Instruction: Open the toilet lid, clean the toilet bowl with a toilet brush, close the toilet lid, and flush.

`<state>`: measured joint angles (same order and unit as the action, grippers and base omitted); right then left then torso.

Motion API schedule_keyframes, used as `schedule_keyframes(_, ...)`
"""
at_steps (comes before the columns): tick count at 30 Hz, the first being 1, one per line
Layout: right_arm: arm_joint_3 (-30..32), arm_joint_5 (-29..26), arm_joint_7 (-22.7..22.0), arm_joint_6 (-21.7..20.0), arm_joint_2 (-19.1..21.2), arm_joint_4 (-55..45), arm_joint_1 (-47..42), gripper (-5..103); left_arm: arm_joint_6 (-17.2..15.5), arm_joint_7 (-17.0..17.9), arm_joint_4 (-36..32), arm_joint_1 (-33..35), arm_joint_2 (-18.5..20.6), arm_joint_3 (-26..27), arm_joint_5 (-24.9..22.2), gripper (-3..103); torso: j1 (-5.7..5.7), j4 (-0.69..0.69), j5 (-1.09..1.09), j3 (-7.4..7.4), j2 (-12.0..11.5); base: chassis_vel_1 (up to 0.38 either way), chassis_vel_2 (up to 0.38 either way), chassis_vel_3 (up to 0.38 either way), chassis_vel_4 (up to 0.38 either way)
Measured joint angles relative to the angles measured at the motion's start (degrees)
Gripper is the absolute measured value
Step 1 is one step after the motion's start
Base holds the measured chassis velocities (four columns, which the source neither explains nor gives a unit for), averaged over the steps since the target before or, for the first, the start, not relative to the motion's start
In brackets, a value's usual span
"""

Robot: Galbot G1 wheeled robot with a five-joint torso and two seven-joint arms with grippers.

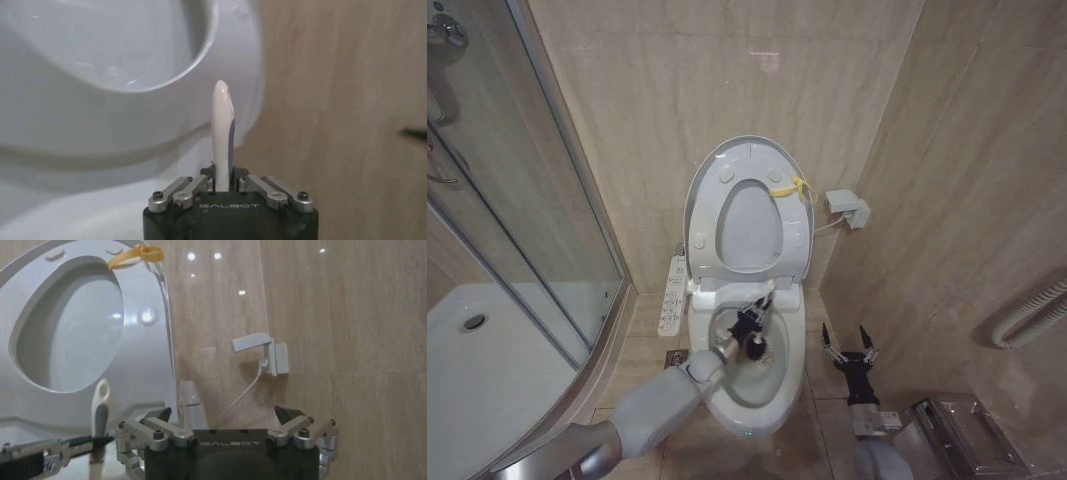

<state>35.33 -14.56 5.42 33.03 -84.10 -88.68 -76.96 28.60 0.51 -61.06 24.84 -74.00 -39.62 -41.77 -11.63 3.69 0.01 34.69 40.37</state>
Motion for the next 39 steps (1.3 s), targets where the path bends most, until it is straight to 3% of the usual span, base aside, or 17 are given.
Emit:
schedule_keyframes(5,0.0,0.0,0.0,0.0,0.0,0.1,0.1,100,1.3,-2.1,1.7,0.7,-0.3,-1.5,-0.4,16,0.00,-0.02,-0.01,0.00,0.0,0.000,0.000,0.000,0.000)
schedule_keyframes(10,0.0,-0.2,0.0,0.0,0.3,0.3,0.1,100,2.4,-3.3,4.7,1.4,-0.4,-2.3,2.1,16,0.00,-0.04,-0.02,0.00,0.0,0.000,0.000,0.000,0.000)
schedule_keyframes(18,-0.1,-0.2,0.0,-0.1,0.1,0.3,0.4,100,5.0,-3.7,2.2,-0.6,-2.6,-0.3,-1.8,16,0.00,0.02,-0.02,0.00,0.0,0.000,0.000,0.000,0.000)
schedule_keyframes(25,-0.4,0.0,0.0,-0.2,-0.1,0.3,0.4,100,6.9,-5.3,9.8,-2.2,-4.3,0.1,0.1,16,0.00,-0.04,-0.01,0.01,0.0,0.000,0.000,0.000,0.000)
schedule_keyframes(31,-0.3,0.0,0.0,-0.1,0.0,0.3,0.2,100,7.0,-5.7,10.5,-2.6,-3.7,-1.0,0.5,16,0.00,-0.03,-0.01,0.01,0.0,0.000,0.000,0.000,0.000)
schedule_keyframes(39,-0.3,0.0,0.0,-0.1,-0.3,0.1,0.1,100,7.2,-5.9,8.5,-2.9,-5.6,-0.8,-2.5,16,0.00,0.01,-0.01,0.00,0.0,0.000,0.000,0.000,0.000)
